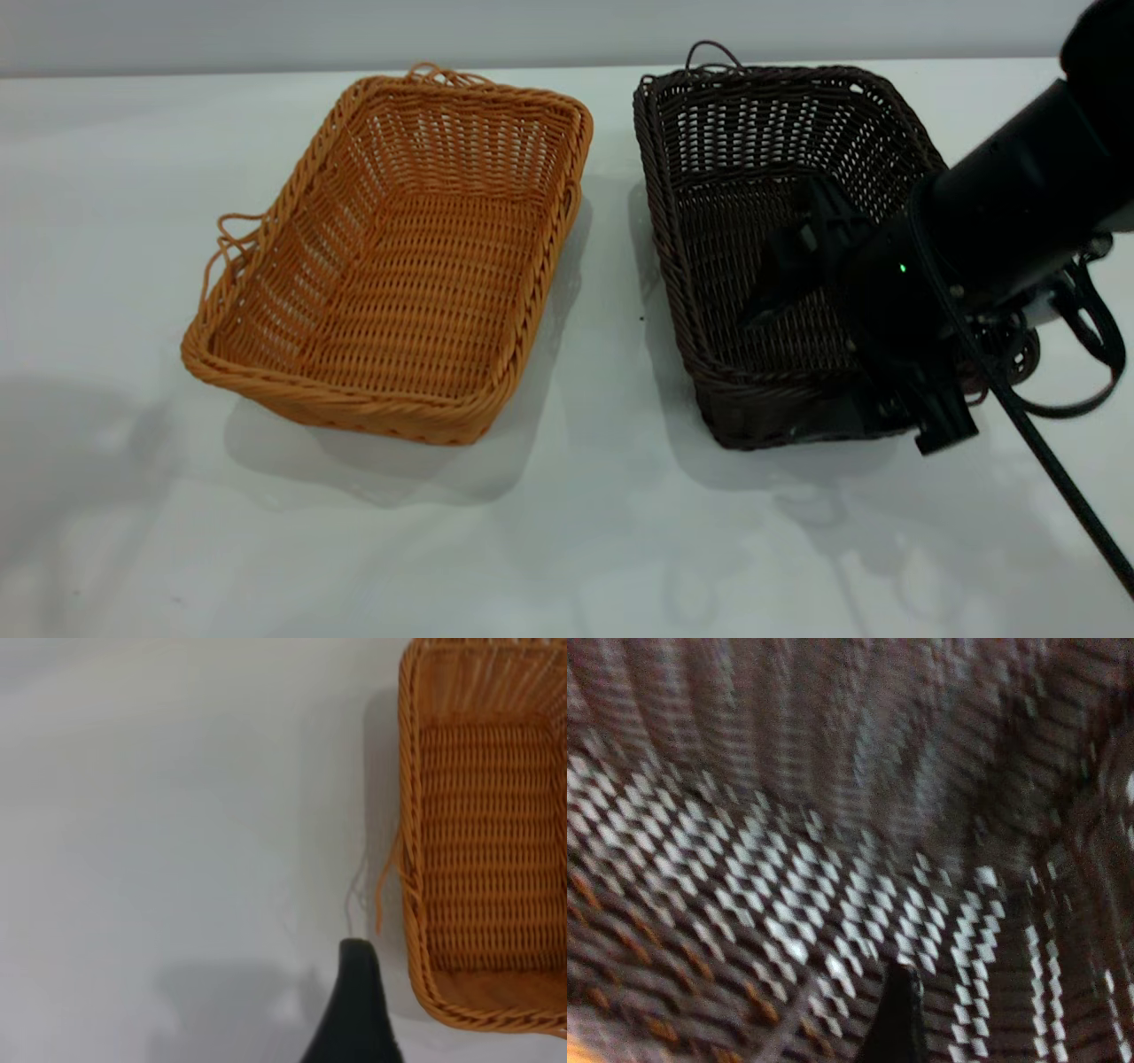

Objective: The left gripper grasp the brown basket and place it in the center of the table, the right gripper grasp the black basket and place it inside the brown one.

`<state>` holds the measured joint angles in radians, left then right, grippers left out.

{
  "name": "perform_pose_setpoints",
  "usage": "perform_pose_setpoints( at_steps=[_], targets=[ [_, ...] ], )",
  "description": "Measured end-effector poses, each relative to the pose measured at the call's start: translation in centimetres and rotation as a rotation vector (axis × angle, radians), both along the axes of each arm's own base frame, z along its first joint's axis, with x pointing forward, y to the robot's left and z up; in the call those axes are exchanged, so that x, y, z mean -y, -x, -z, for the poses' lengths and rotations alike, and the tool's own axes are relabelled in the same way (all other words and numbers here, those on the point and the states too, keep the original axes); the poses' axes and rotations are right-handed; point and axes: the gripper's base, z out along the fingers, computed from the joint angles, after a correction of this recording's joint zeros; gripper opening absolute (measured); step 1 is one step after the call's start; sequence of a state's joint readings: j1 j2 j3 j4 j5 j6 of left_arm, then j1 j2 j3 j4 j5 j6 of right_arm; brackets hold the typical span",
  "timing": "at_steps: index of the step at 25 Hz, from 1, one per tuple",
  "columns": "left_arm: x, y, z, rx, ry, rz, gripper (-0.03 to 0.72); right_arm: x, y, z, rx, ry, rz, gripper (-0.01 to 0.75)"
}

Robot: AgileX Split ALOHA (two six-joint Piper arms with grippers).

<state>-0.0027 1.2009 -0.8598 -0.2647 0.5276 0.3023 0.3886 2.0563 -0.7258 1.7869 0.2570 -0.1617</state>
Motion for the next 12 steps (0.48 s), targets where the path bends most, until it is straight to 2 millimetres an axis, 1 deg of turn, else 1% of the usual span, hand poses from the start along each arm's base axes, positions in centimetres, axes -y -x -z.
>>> perform_pose_setpoints(
  at_steps=[5,7,12],
  targets=[
    [0.1,-3.2,1.8,-0.086,0.016,-0.002,0.549,1.2,-0.4,0.7,0.010,0.131,0.058,0.584],
    [0.1,-4.7,2.7,-0.110,0.015,0.001,0.549,1.4,-0.4,0.7,0.012,0.152,0.067,0.584],
    [0.2,-8.2,7.2,-0.217,0.018,-0.005,0.549,1.3,-0.4,0.7,0.008,0.143,0.075,0.584]
  ],
)
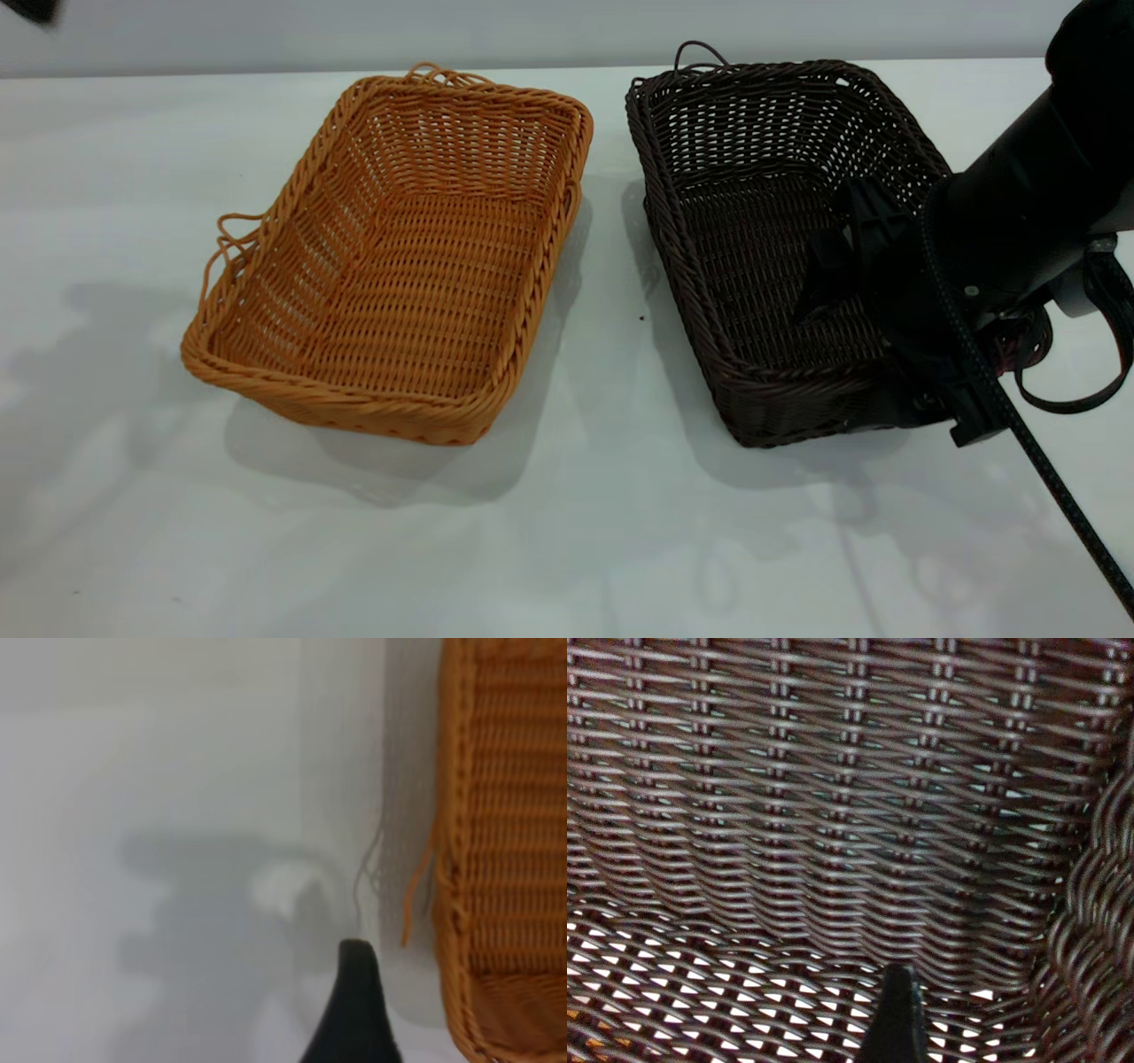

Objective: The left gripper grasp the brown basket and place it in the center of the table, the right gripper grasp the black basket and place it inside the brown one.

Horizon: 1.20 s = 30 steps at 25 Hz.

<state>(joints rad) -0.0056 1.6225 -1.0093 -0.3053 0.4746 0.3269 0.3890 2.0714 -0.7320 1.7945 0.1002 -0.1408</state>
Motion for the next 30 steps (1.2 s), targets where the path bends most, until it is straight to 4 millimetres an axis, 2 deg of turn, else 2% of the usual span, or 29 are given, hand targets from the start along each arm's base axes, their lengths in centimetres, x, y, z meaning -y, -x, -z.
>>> perform_pose_setpoints(
  at_steps=[5,12,18,23,26,28,30],
  targets=[
    [2.0,-3.3,4.8,-0.077,-0.008,0.061,0.549,0.0,0.0,0.0,0.000,-0.001,0.001,0.584],
    [5.0,-7.2,9.7,-0.104,-0.022,0.119,0.549,0.0,0.0,0.0,-0.001,-0.002,0.001,0.584],
    [7.2,-9.0,13.8,-0.144,-0.031,0.164,0.549,0.0,0.0,0.0,-0.001,-0.002,0.001,0.584],
    [7.5,-9.6,16.6,-0.159,-0.042,0.160,0.545,0.0,0.0,0.0,0.000,-0.001,0.000,0.573],
    [7.6,-9.4,17.5,-0.179,-0.044,0.163,0.503,0.0,0.0,0.0,0.000,-0.001,0.000,0.507],
    [7.7,-9.3,17.7,-0.187,-0.045,0.166,0.447,0.0,0.0,0.0,0.000,0.000,-0.001,0.425],
    [7.7,-9.3,17.7,-0.190,-0.044,0.167,0.378,0.0,0.0,0.0,0.000,-0.001,-0.002,0.310]
  ],
)
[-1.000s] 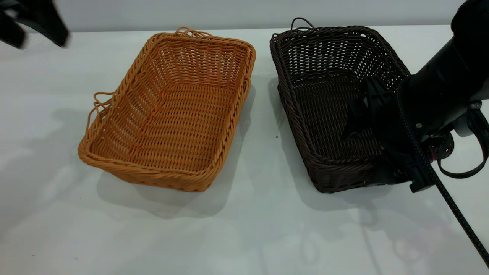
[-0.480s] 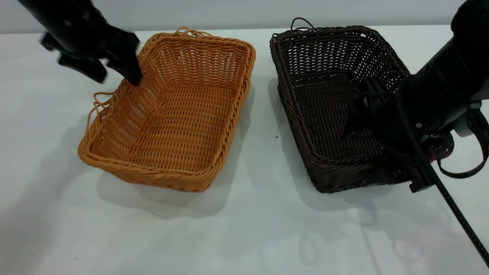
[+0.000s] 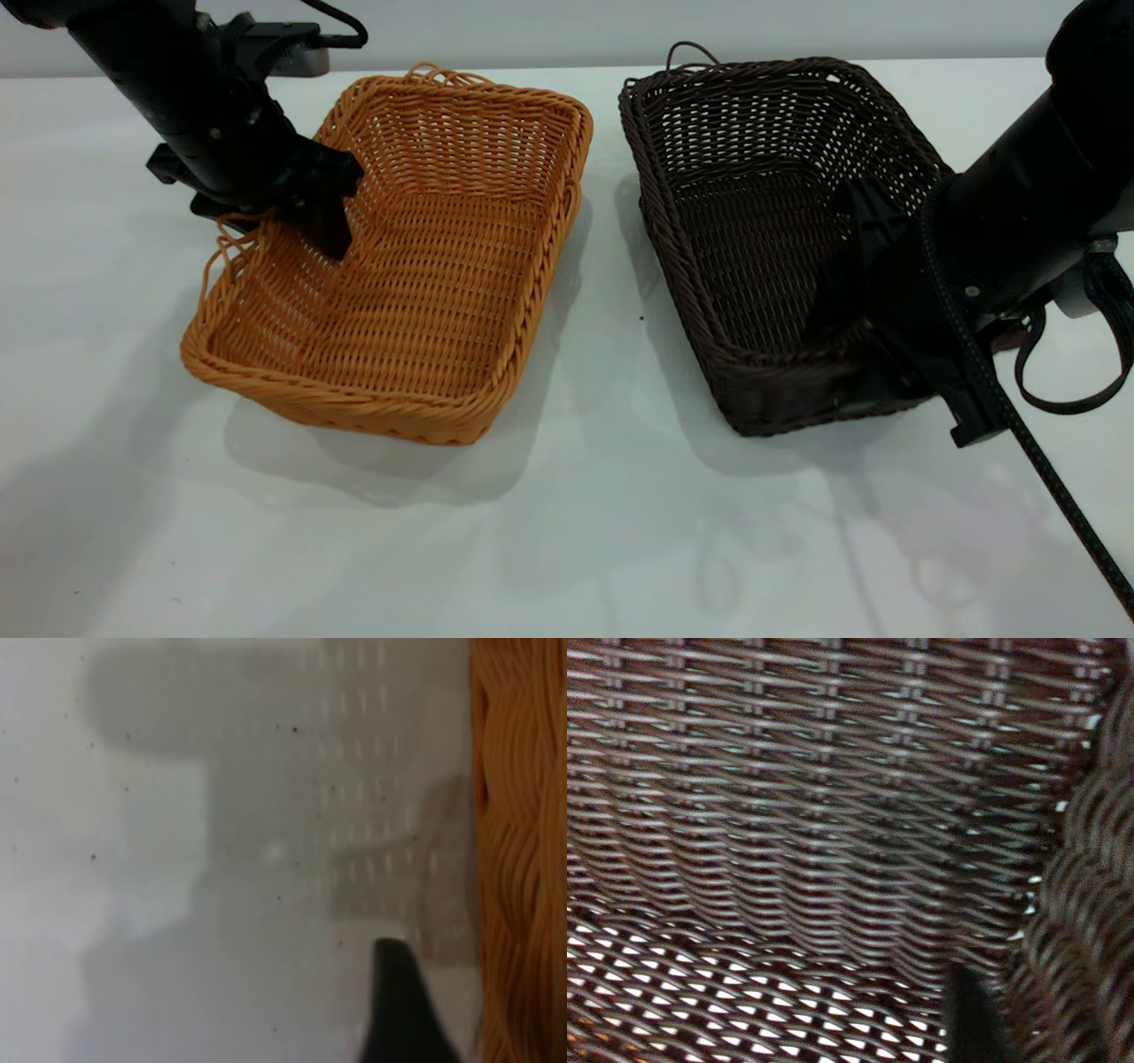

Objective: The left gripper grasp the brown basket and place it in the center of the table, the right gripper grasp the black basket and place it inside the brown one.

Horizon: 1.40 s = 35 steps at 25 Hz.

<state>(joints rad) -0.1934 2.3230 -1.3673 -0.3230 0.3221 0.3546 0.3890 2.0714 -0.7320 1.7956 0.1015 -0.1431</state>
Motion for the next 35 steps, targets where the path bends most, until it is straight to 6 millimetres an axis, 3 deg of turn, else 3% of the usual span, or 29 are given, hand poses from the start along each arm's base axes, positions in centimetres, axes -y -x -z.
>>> perform_pose_setpoints(
  at_steps=[4,6,7,12,16,19,24,29,32,35],
  targets=[
    [0.0,0.0,0.0,0.000,0.000,0.000,0.193,-0.1,0.0,0.0,-0.007,-0.022,0.017,0.094],
    [0.1,0.0,0.0,0.002,0.001,0.006,0.096,0.0,-0.1,-0.1,-0.013,-0.048,0.034,0.081],
    [0.3,0.0,-0.1,0.005,0.002,0.016,0.083,0.2,-0.2,-0.1,-0.014,-0.063,0.039,0.081],
    [0.9,0.1,-0.1,0.017,-0.009,0.073,0.079,3.1,-1.9,-2.2,0.076,-0.128,0.022,0.081],
    [1.1,-0.2,-0.3,0.055,-0.021,0.124,0.079,6.3,-3.7,-5.5,0.242,-0.187,-0.051,0.081],
    [1.9,-0.6,-0.6,0.128,-0.056,0.279,0.083,7.8,-5.6,-8.5,0.395,-0.254,-0.191,0.081],
    [5.7,-0.4,-1.4,0.296,-0.163,0.688,0.086,8.5,-7.8,-12.4,0.482,-0.296,-0.474,0.081],
    [10.2,0.2,-1.9,0.427,-0.272,1.127,0.085,8.9,-9.2,-14.6,0.458,-0.202,-0.694,0.081],
    [12.3,0.6,-1.5,0.443,-0.289,1.296,0.085,9.0,-9.6,-15.5,0.462,-0.180,-0.734,0.081],
    [13.2,0.8,-1.0,0.434,-0.287,1.355,0.087,9.0,-9.6,-15.6,0.457,-0.177,-0.747,0.081]
  ],
)
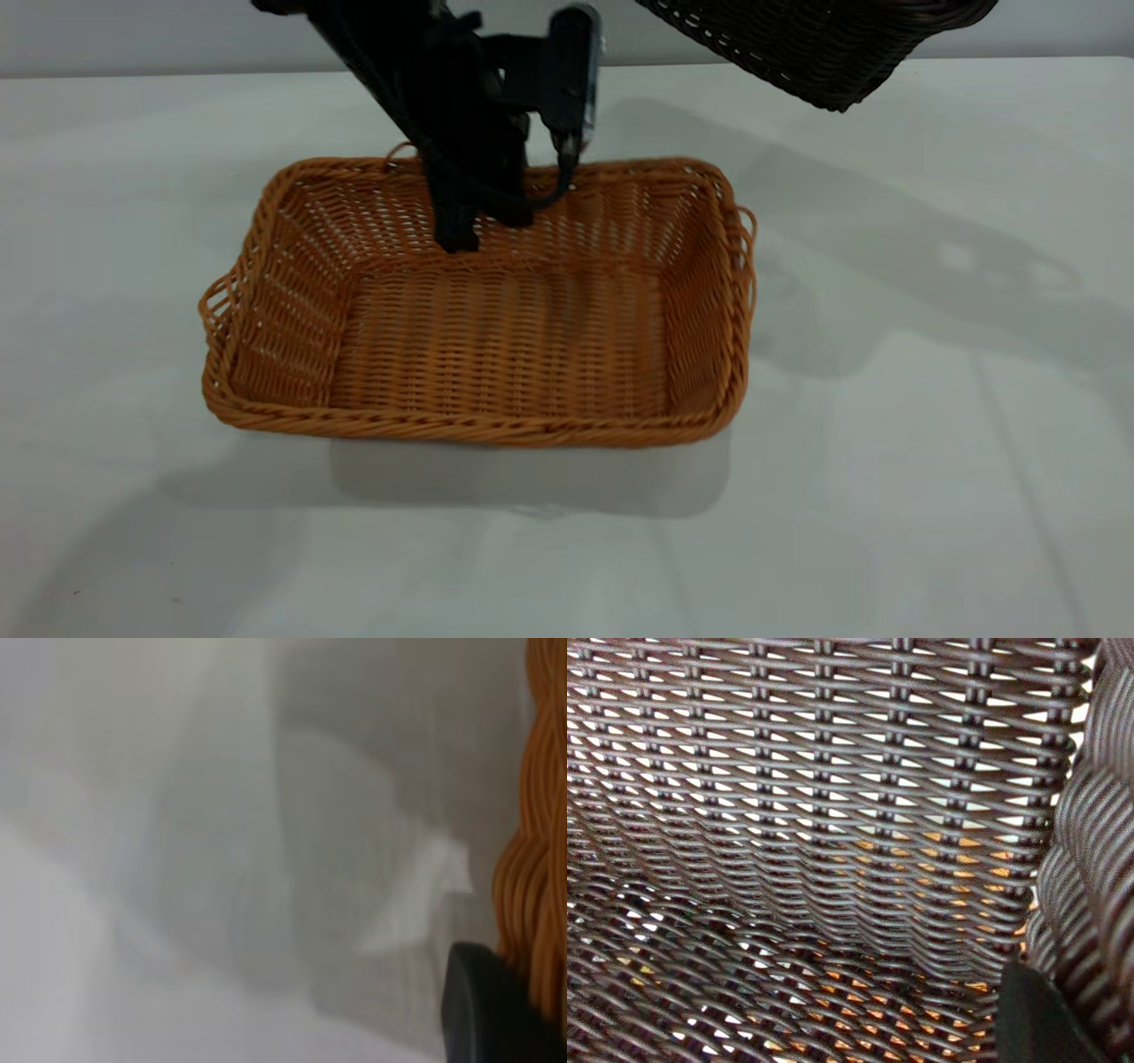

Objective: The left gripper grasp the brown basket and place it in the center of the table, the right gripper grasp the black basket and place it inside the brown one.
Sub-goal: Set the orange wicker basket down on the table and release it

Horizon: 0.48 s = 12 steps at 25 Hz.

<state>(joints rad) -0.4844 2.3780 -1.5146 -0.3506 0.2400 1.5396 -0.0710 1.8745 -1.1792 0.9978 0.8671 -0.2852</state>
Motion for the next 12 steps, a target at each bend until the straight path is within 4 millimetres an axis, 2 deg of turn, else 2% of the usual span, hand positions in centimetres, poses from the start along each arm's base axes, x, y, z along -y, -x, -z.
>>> perform_pose_setpoints(
  at_steps=[4,7,12],
  targets=[
    [0.0,0.0,0.1,-0.002,0.000,-0.002,0.095,0.1,0.0,0.0,-0.001,0.006,-0.003,0.081],
    [0.1,0.0,0.1,0.000,0.002,-0.010,0.139,0.5,0.0,0.0,-0.006,0.002,0.009,0.081],
    [0.2,-0.1,0.5,0.017,0.007,-0.019,0.307,1.4,0.0,0.0,-0.008,-0.001,0.030,0.081]
  ],
)
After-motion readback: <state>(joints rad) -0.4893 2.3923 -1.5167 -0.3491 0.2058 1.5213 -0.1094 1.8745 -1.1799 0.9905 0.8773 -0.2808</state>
